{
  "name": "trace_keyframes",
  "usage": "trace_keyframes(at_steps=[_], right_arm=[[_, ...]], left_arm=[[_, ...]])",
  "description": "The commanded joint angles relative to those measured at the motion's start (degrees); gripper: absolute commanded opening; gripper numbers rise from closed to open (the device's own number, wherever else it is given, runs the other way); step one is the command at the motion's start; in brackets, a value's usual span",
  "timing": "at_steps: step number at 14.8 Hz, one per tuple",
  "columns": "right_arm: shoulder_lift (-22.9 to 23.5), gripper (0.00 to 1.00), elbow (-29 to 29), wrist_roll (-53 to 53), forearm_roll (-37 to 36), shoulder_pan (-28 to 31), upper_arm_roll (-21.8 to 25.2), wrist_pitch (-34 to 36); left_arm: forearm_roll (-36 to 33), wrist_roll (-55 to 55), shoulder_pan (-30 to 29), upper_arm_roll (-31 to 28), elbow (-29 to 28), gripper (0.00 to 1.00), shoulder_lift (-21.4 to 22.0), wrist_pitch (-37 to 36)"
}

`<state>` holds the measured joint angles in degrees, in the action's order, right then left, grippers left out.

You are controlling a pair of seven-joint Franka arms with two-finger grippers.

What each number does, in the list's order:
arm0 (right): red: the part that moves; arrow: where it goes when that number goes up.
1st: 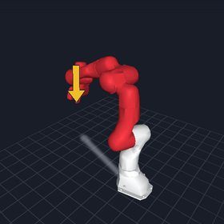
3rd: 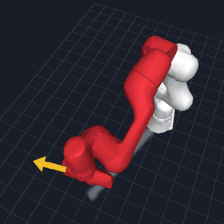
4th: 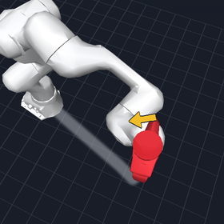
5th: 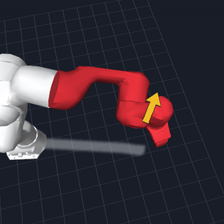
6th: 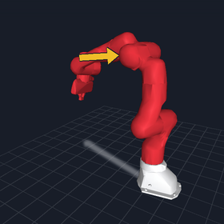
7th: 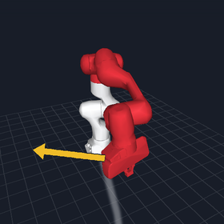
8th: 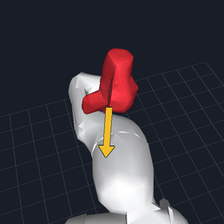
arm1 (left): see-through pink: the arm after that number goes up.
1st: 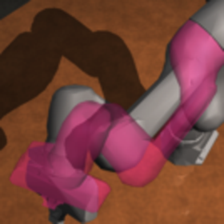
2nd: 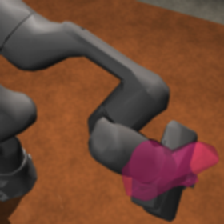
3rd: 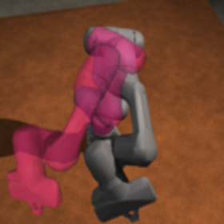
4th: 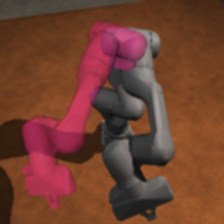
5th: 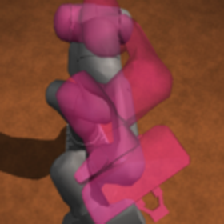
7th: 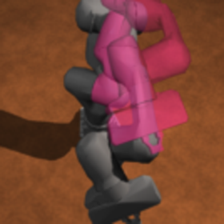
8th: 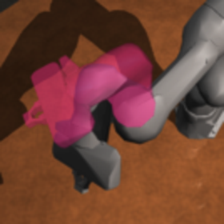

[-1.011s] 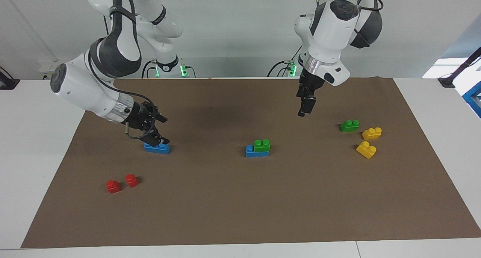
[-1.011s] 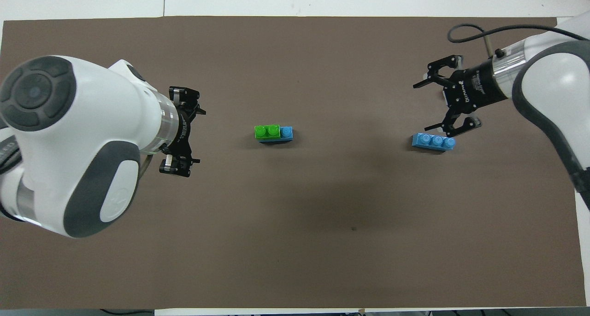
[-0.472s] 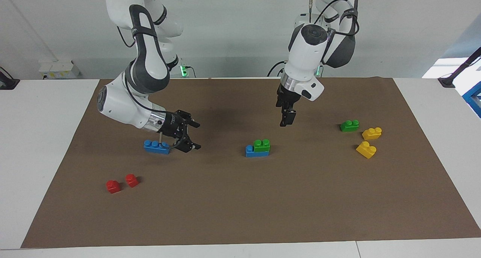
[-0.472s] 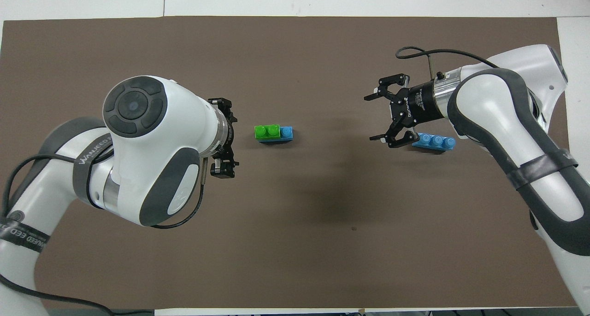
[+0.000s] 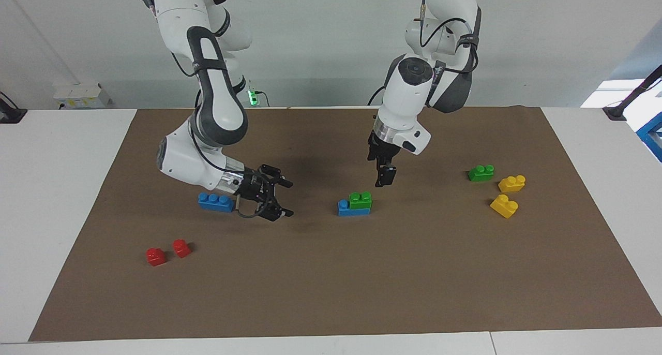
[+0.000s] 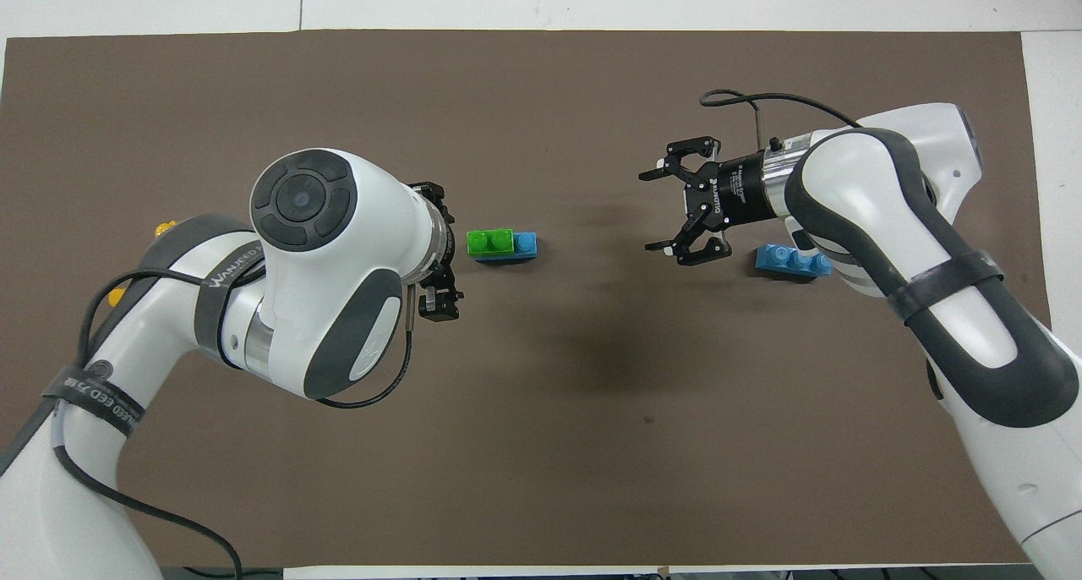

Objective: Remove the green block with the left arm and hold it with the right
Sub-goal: 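Reach the left gripper to the green end while the right gripper reaches the blue end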

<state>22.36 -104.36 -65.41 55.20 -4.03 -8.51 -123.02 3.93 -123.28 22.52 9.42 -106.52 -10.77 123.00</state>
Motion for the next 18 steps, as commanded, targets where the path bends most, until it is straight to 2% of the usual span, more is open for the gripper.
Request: trace_keyframes(at_steps=[1, 4, 7, 12, 18], right_arm=[[2.0, 0.96, 1.6, 3.2, 4.3, -1.0, -0.1, -1.9], [3.7, 0.96, 2.8, 4.9, 6.4, -2.2, 0.0, -3.3], [6.1, 0.96, 3.9, 4.9, 6.4, -4.0, 0.0, -7.0], [11.2, 0.96, 8.7, 4.4, 6.6, -8.2, -0.1, -11.8], [13.8, 0.96, 10.1, 3.7, 9.1, -11.7, 0.0, -16.9]], left_arm=[[-1.3, -2.7, 1.3, -0.9, -0.1, 1.0, -1.4, 2.1], [-4.7, -6.7, 2.1, -0.9, 1.0, 1.0, -4.3, 3.3], [-5.8, -9.0, 3.3, -1.0, 4.7, 1.0, -8.8, 3.2], [-6.9, -9.2, 3.8, -0.9, 4.1, 1.0, -9.4, 4.3], [-7.0, -10.4, 3.8, -1.0, 4.1, 1.0, -10.7, 6.1]])
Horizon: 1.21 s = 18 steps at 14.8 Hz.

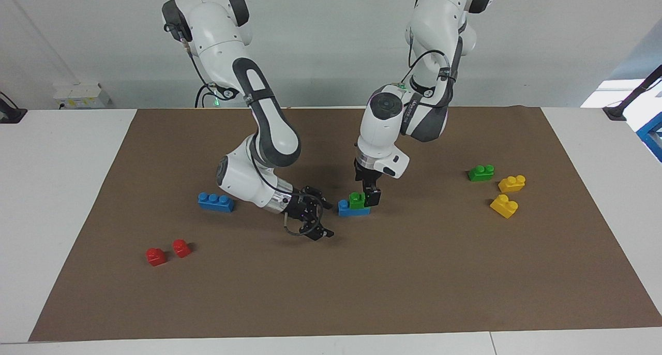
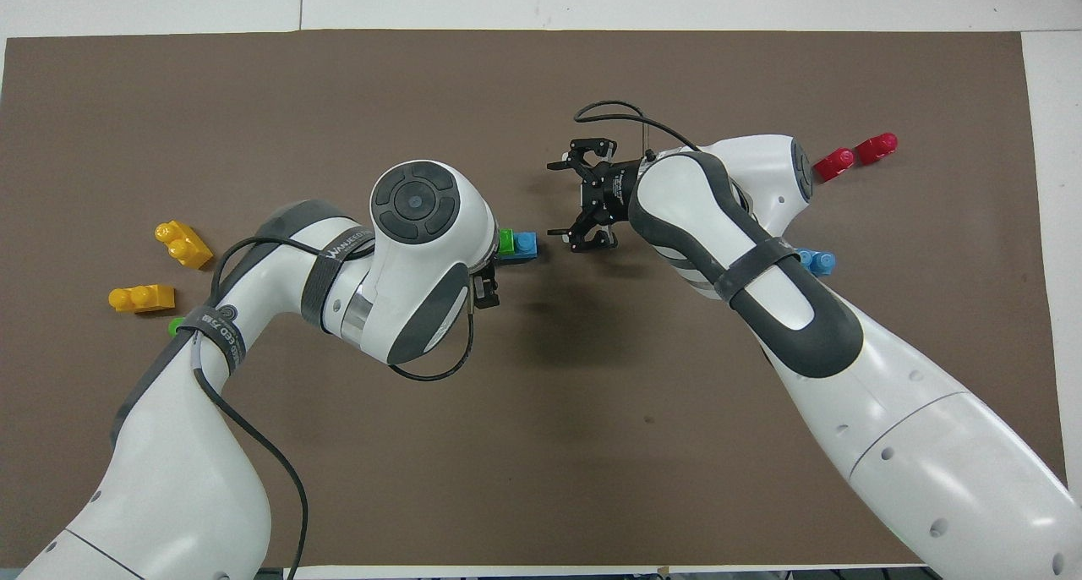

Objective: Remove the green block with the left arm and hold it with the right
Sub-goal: 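Close the left gripper on green while the right gripper closes on blue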

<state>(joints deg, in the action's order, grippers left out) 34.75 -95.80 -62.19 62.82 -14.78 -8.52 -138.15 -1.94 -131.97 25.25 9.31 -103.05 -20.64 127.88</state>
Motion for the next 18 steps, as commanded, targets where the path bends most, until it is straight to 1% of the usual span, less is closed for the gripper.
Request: trace_keyframes(at_steps=[1, 5, 9, 13, 18], right_arm=[[2.0, 0.96, 1.5, 0.5, 1.5, -1.6, 0.0, -2.6], [2.5, 0.96, 1.6, 0.4, 2.2, -3.6, 0.0, -4.5], [2.3, 0.96, 1.1, 0.5, 2.1, -3.1, 0.0, -3.0], [2.1, 0.97, 0.4, 0.5, 2.0, -3.1, 0.0, -1.2], [1.4, 0.97, -1.4, 1.0, 2.0, -3.0, 0.0, -0.3]], left_arm=[[-1.1, -1.7, 1.0, -1.0, 0.7, 1.0, -0.9, 1.4], [-1.2, -2.3, 1.0, -1.0, 0.6, 1.0, -1.2, 2.4], [-2.2, -2.2, 1.0, -1.0, 0.5, 1.0, -1.2, 1.4], [-3.5, -1.6, 1.0, -1.0, -0.1, 1.0, -0.9, -1.3], [-3.6, -0.7, 1.0, -1.0, -0.2, 1.0, -0.7, -2.3]])
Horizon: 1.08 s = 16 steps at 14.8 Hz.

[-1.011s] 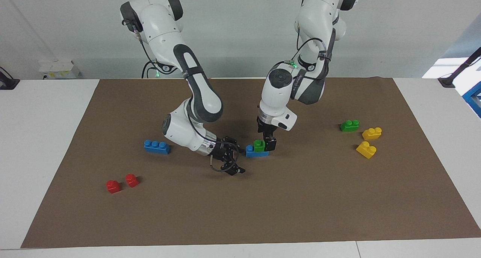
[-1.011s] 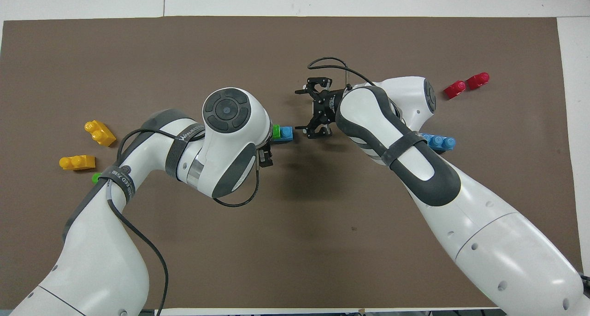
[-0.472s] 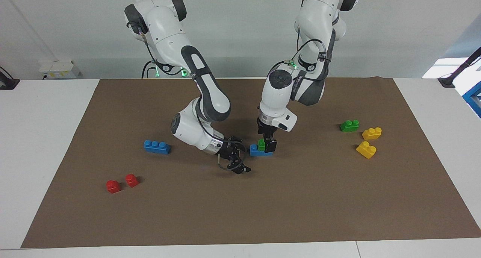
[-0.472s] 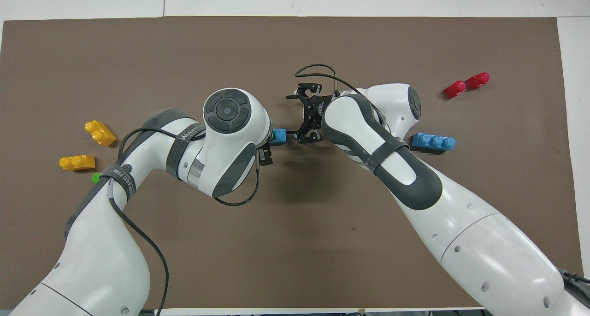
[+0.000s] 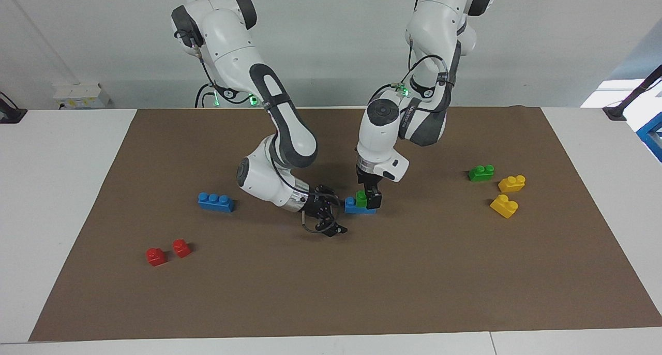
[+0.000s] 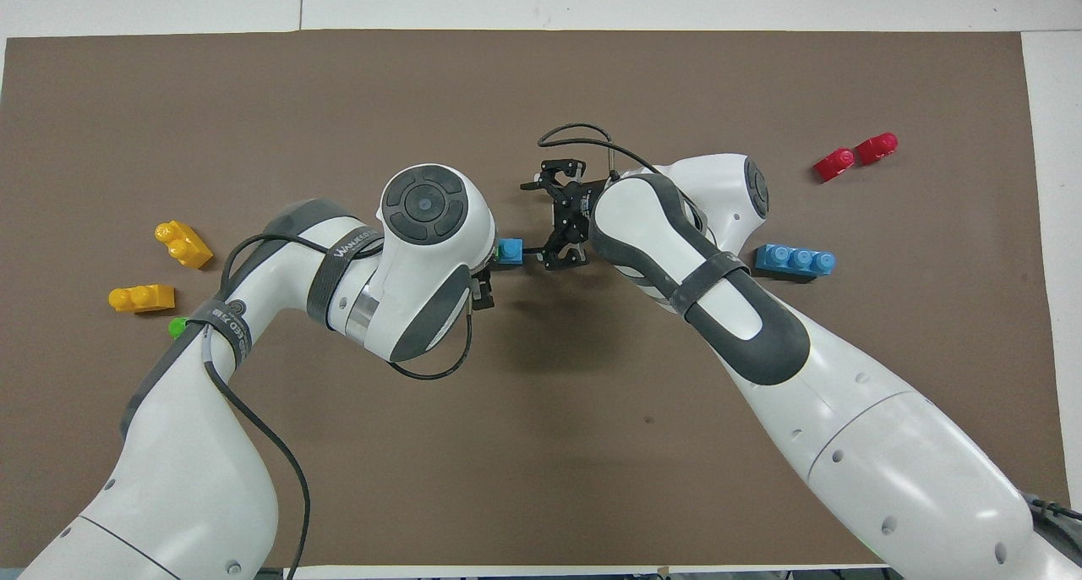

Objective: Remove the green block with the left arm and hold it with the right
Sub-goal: 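Close the left gripper on green while the right gripper closes on blue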

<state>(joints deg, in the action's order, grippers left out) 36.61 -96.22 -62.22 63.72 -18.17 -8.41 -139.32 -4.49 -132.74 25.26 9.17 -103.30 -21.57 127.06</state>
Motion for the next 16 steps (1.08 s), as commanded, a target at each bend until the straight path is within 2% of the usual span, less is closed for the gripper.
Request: trace_keyframes(at_steps=[1, 7, 16], right_arm=[[-0.6, 0.98, -1.3, 1.0, 1.0, 0.3, 0.0, 1.4], [-1.7, 0.98, -4.3, 1.1, 1.1, -0.3, 0.0, 1.4], [-1.5, 0.98, -4.2, -0.7, 1.2, -2.9, -0.1, -1.4]], left_arm=[[-1.1, 0.6, 0.9, -0.8, 0.0, 1.0, 0.3, -2.0], [-1.0, 2.3, 0.4, -0.7, -0.9, 1.0, 0.7, -2.2], [-1.0, 2.4, 0.3, -0.7, -1.0, 1.0, 0.9, -2.3]])
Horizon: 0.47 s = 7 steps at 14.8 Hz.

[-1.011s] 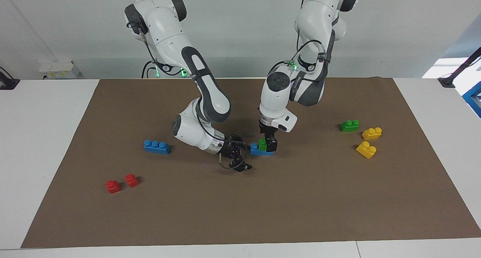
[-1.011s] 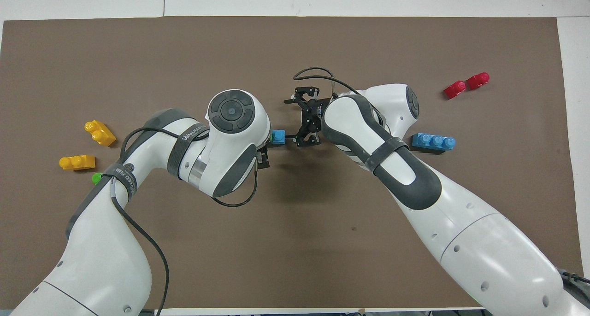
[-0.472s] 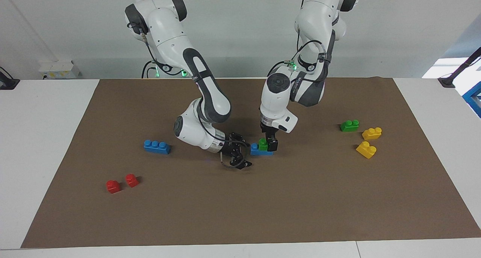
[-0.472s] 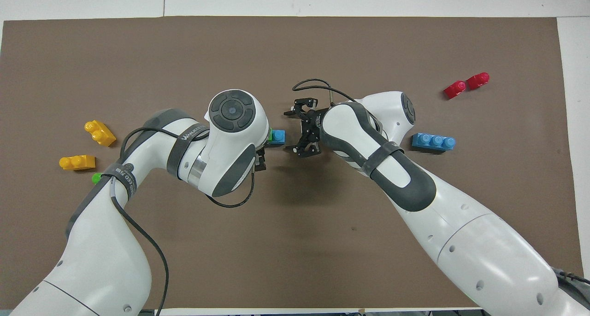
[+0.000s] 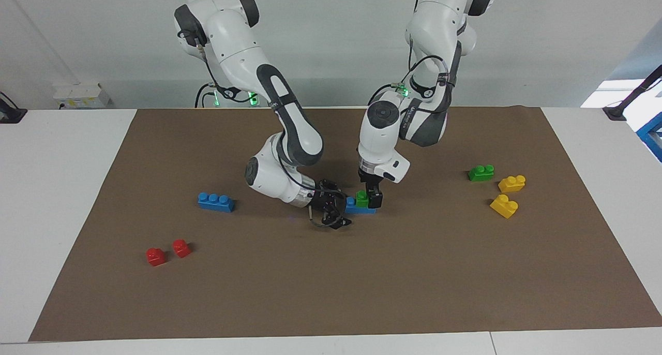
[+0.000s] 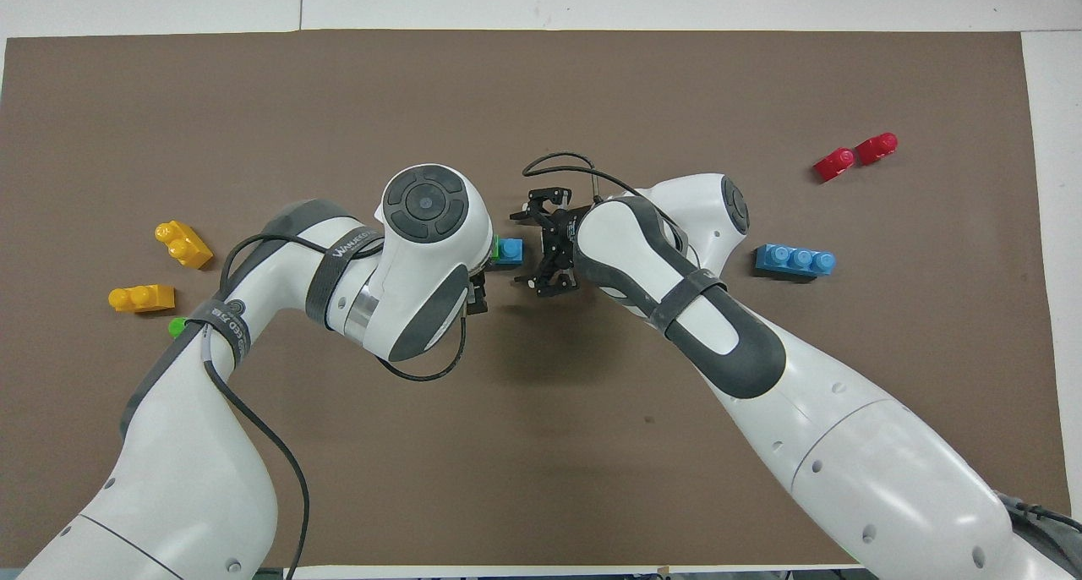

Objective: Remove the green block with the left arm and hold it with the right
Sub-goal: 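Close the left gripper on green while the right gripper closes on blue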

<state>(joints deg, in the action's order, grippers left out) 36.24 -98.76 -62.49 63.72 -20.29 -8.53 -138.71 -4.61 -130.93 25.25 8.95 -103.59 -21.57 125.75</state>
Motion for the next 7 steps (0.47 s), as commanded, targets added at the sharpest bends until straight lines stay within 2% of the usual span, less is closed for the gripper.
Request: trace_keyframes(at_steps=[1, 5, 7], right_arm=[[-1.1, 0.99, -1.5, -0.7, 1.2, -1.2, 0.0, -2.7], [-0.9, 0.97, -1.5, -0.9, 1.5, -2.3, 0.0, -4.8], [-0.8, 0.81, -1.5, -0.9, 1.5, -2.3, 0.0, -4.9]], left_arm=[[-0.8, 0.6, 0.3, -0.5, -0.7, 1.0, 1.3, -0.9], [-0.8, 0.8, 0.1, -0.5, -0.8, 1.0, 1.4, -0.9], [-0.8, 0.9, -0.1, -0.5, -0.9, 1.0, 1.4, -0.9]])
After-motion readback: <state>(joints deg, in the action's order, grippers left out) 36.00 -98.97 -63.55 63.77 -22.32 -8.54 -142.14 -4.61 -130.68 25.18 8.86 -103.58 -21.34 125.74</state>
